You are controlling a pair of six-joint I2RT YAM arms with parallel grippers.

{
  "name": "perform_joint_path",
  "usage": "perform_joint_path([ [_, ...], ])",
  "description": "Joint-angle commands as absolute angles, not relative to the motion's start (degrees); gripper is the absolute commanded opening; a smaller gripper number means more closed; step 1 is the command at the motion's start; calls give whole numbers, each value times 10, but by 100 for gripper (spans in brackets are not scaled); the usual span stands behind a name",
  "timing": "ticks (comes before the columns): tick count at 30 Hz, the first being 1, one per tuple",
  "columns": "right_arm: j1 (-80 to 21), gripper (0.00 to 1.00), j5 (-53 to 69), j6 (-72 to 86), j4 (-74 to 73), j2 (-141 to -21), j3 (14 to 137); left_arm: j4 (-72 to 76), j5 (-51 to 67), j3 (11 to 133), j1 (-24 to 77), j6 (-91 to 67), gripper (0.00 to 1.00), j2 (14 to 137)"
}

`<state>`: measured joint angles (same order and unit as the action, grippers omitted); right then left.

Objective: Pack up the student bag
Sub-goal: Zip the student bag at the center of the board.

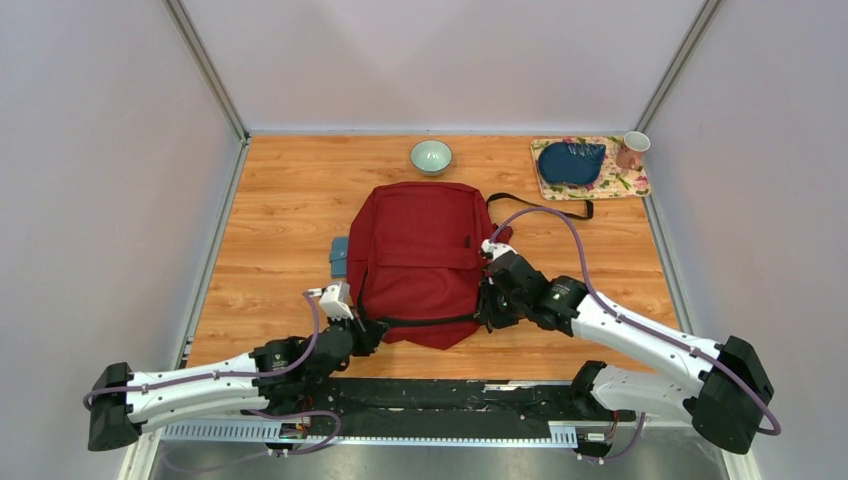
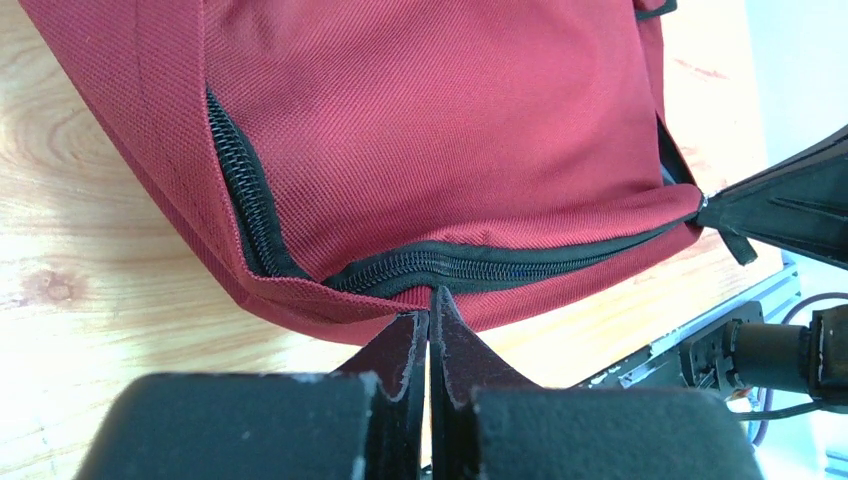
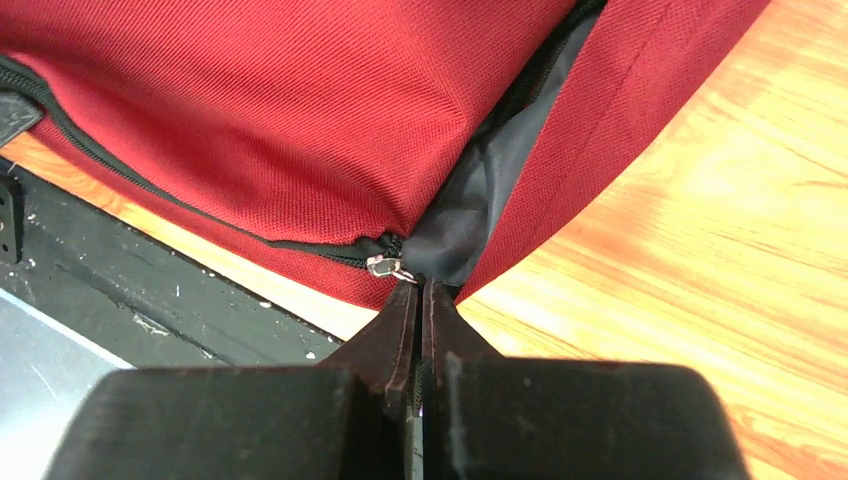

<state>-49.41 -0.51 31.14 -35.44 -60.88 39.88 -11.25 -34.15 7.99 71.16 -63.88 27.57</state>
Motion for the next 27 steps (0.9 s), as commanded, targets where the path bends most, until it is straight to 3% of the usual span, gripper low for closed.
perform_joint_path([
  [1, -482, 0, -131, 319, -451, -625, 446, -212, -389, 104, 705, -585, 0, 281],
  [7, -480, 0, -218, 336, -473, -649, 482, -230, -358, 138, 705, -563, 2, 301],
  [9, -480, 0, -219, 326, -489, -657, 504, -252, -338, 156, 705, -556, 24, 301],
  [10, -480, 0, -211, 324, -493, -660, 510, -257, -325, 160, 705, -549, 49, 296],
  [13, -480, 0, -171, 330, -491, -650, 498, -279, -273, 185, 705, -520, 68, 285],
  [15, -480, 0, -159, 341, -491, -634, 486, -307, -255, 216, 705, -484, 75, 280],
  [21, -480, 0, -99, 333, -478, -638, 486, -321, -260, 342, 705, -337, 77, 290],
  [27, -480, 0, -71, 315, -483, -666, 500, -233, -159, 470, 705, -126, 78, 503],
])
